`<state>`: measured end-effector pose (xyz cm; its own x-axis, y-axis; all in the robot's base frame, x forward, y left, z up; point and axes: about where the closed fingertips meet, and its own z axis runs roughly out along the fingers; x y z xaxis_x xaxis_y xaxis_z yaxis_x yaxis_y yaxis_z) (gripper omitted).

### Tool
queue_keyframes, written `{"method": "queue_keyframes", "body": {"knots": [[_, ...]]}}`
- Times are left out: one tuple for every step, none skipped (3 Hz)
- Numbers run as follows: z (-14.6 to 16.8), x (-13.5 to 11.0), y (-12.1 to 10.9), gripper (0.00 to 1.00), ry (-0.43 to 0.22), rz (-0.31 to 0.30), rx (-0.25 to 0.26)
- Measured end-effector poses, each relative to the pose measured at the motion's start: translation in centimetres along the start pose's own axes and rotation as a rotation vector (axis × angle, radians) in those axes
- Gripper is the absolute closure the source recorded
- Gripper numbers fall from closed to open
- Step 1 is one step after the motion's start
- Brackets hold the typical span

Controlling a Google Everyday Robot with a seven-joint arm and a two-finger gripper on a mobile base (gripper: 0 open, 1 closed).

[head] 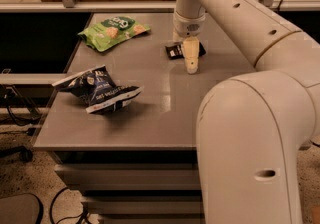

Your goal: Move rxbar chocolate near blue chip bag

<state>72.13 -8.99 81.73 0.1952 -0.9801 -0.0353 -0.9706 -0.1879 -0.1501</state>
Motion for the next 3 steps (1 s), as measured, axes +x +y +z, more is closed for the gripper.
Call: {"method": "queue_keyframes", "body": {"knots": [[-0.8, 0.0, -0.1, 0.64, 0.000, 0.000, 0.000], [-1.7, -0.1, -0.2, 0.88, 0.000, 0.000, 0.000], [-2.0, -0.1, -0.3, 1.00, 0.000, 0.000, 0.000]]}}
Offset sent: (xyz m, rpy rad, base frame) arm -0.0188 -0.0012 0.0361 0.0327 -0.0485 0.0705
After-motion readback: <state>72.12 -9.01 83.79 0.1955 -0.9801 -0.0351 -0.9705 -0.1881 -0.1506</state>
